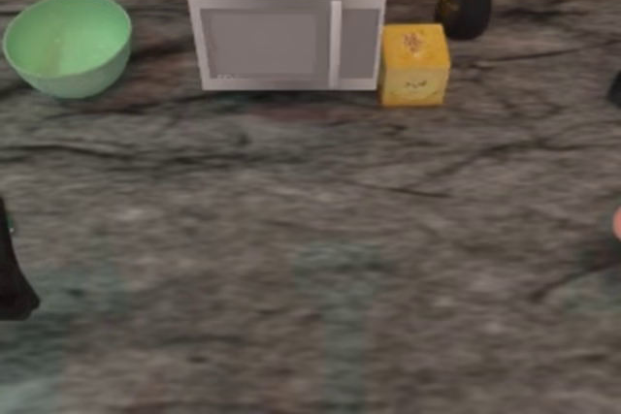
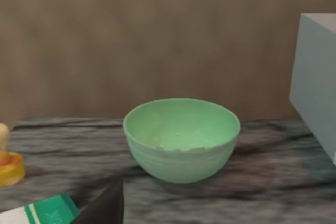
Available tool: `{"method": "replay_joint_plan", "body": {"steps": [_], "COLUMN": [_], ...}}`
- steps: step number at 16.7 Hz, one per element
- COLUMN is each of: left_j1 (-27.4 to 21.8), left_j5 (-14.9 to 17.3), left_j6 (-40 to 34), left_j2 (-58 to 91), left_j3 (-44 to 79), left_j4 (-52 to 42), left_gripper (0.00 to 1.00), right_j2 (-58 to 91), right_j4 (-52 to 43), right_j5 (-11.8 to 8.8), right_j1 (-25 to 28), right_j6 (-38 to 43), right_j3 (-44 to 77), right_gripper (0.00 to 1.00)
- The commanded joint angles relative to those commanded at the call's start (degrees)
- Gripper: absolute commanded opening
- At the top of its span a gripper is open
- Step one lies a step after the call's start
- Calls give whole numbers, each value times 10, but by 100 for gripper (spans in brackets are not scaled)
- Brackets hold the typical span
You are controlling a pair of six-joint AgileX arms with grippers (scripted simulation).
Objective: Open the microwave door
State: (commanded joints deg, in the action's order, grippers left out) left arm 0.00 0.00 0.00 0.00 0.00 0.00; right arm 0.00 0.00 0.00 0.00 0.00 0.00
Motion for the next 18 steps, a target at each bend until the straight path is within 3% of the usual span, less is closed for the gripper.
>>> {"method": "replay_joint_plan", "body": {"steps": [4, 8, 18], "left_j1": [-8, -49, -226], "left_j5": [-4, -30, -135], "left_j6": [-5, -33, -190], "left_j2": [17, 125, 710], "left_j3": [16, 117, 626], "left_j4": [-9, -55, -212], "left_gripper": [100, 100, 100], "right_j2": [0, 0, 0], "right_j4": [0, 0, 0], "right_j5": [0, 0, 0], "right_j1": [0, 0, 0], "right_j6": [0, 0, 0], "right_j3": [0, 0, 0], "right_gripper": [100, 100, 100]}}
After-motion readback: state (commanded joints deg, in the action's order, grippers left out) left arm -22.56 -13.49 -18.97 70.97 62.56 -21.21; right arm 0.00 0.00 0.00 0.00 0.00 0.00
